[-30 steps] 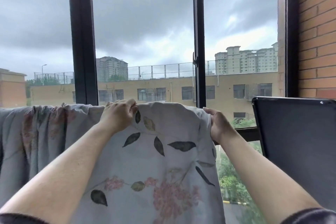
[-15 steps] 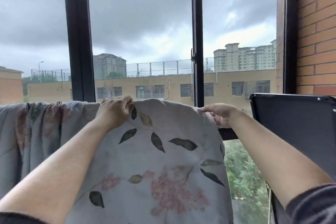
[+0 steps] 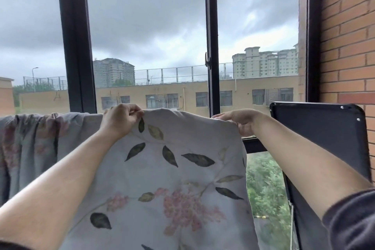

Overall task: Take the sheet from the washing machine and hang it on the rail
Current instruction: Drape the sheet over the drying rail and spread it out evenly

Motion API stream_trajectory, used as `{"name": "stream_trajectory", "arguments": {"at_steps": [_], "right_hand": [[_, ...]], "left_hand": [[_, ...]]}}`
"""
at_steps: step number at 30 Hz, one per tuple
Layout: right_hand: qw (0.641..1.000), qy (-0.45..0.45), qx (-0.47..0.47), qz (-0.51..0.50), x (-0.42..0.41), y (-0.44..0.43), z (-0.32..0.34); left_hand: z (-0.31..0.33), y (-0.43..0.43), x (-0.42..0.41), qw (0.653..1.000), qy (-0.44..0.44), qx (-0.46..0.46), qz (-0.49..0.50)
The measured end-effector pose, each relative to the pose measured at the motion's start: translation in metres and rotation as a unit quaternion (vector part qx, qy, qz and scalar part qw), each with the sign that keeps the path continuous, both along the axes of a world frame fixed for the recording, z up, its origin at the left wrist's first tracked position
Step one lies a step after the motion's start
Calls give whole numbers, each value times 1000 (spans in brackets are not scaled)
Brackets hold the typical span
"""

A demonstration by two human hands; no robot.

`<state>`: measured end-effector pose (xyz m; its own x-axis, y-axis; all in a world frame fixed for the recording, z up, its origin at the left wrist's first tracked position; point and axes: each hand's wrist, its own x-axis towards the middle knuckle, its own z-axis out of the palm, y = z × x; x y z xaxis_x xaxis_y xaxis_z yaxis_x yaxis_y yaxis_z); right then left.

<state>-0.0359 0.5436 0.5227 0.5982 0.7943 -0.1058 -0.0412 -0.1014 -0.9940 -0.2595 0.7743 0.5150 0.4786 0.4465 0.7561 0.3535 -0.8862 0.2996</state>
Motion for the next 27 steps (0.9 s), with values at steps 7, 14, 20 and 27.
{"name": "stream_trajectory", "arguments": {"at_steps": [7,14,20,27], "right_hand": [[969,-108,70,-211,25,-10,4],[936,-126,50,-324,73,-58,-15],[932,-170,-77,-312,97,-92,-48],[849,-319,-377,-190,83,-87,-58]], "left_hand": [[12,-21,33,1000,-26,-9,-12],[6,-68,94,996,39,44,-68],[-22,-88,128,966,146,206,-55],[-15,-83,122,955,156,233,-94]]}}
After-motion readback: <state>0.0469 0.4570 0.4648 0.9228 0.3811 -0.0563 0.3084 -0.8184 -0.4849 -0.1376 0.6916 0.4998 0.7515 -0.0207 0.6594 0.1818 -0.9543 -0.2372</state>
